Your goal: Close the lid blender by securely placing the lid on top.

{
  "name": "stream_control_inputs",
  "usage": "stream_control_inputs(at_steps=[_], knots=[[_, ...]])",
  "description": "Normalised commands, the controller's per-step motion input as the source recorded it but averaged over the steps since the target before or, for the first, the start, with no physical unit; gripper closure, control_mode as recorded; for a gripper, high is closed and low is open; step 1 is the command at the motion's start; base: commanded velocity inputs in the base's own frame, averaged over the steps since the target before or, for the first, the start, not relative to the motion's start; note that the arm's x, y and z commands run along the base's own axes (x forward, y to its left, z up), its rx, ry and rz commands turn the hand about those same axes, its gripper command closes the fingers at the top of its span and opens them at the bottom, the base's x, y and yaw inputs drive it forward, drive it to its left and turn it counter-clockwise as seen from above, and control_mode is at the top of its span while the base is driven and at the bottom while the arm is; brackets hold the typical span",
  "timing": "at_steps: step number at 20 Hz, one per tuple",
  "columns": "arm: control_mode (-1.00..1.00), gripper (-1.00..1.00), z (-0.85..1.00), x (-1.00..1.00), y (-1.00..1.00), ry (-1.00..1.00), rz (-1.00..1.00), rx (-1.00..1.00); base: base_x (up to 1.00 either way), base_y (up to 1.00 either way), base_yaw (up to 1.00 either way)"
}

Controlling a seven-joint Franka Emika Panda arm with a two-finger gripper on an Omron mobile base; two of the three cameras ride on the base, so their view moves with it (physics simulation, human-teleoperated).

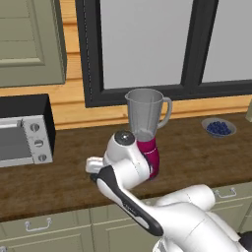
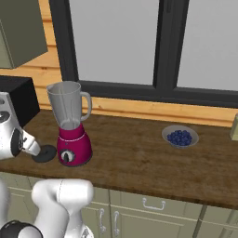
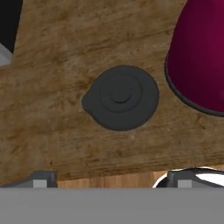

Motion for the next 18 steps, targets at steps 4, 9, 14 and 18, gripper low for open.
stream_control_inputs(at_steps=[4, 9, 14, 18], knots=[[-1.00, -1.00, -0.10, 0.31, 0.00, 0.01, -0.14, -0.02, 0.00, 0.00, 0.00], [-1.00, -1.00, -0.45, 0.52, 0.00, 0.10, -0.02, -0.01, 0.00, 0.00, 0.00], [-1.00, -1.00, -0.49, 0.32, -0.01, 0.11, 0.00, 0.00, 0.00, 0.00, 0.00], [-1.00, -1.00, -0.47, 0.32, 0.00, 0.07, 0.00, -0.01, 0.00, 0.00, 0.00]])
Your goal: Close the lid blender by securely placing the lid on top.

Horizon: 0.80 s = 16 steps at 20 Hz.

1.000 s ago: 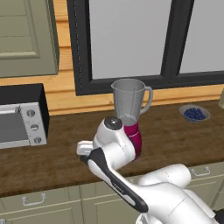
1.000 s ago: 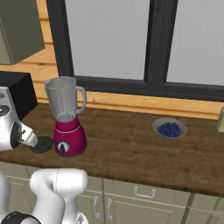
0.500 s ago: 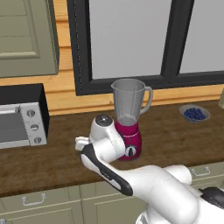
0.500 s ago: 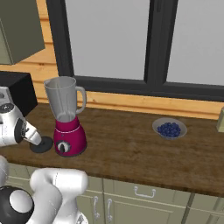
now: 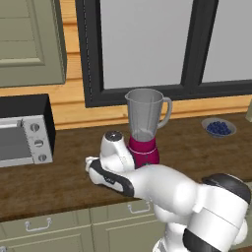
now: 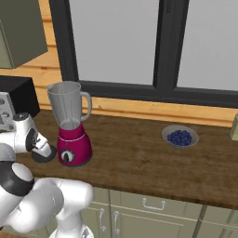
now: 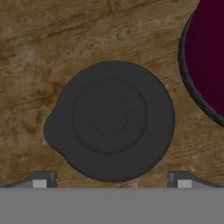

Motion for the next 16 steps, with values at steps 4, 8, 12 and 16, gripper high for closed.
stream_control_inputs(at_steps=[4, 8, 12, 16], knots=[[-1.00, -1.00, -0.42, 0.38, 0.03, 0.03, 0.00, -0.07, 0.00, 0.00, 0.00], [-1.00, -1.00, -0.09, 0.41, 0.00, 0.00, 0.00, -0.06, 0.00, 0.00, 0.00], [-1.00, -1.00, 0.00, 0.30, 0.01, 0.00, -0.02, -0.02, 0.00, 0.00, 0.00], [-1.00, -1.00, -0.29, 0.14, 0.07, 0.00, -0.01, -0.03, 0.00, 0.00, 0.00]])
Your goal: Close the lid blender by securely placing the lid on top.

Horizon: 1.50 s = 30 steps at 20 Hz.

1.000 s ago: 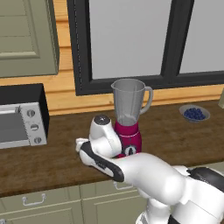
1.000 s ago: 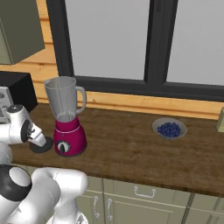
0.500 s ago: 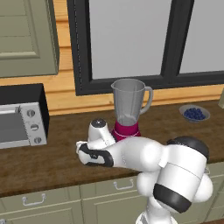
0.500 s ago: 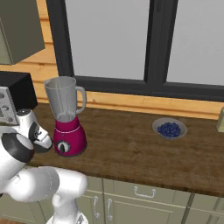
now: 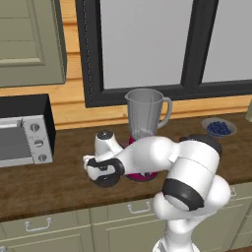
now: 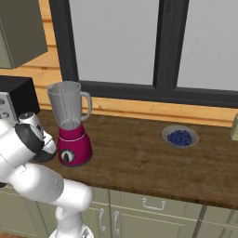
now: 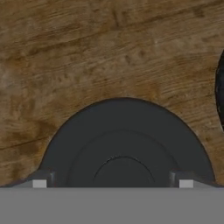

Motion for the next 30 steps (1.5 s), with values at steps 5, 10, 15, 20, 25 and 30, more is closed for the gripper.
stream_control_inputs(at_steps=[5, 10, 15, 20, 25, 30], knots=[[-1.00, -1.00, -0.72, 0.01, 0.08, 0.00, 0.00, -0.03, 0.00, 0.00, 0.00], [-1.00, 1.00, -0.66, -0.02, 0.12, 0.00, 0.00, -0.01, 0.00, 0.00, 0.00], [-1.00, 1.00, -0.59, -0.38, 0.02, 0.00, 0.00, 0.00, 0.00, 0.00, 0.00], [-1.00, 1.00, -0.39, -0.76, 0.00, 0.00, -0.01, 0.02, 0.00, 0.00, 0.00], [-1.00, 1.00, -0.11, -0.92, -0.02, -0.05, -0.02, 0.06, 0.00, 0.00, 0.00], [-1.00, 1.00, 0.28, -0.68, 0.00, -0.16, -0.01, 0.08, 0.00, 0.00, 0.00]])
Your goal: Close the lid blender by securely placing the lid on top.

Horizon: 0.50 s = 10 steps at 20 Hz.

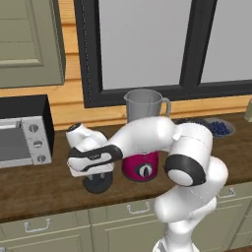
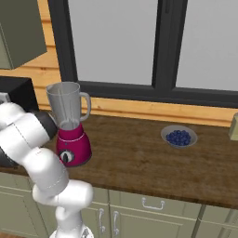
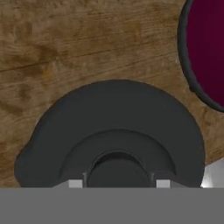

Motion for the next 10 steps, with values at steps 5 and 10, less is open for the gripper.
stream_control_inputs(at_steps=[5, 10], knots=[[-1.00, 1.00, 0.79, -0.40, -0.03, -0.19, 0.00, 0.07, 0.00, 0.00, 0.00], [-1.00, 1.00, 1.00, -0.44, -0.13, -0.18, 0.00, 0.10, 0.00, 0.00, 0.00]])
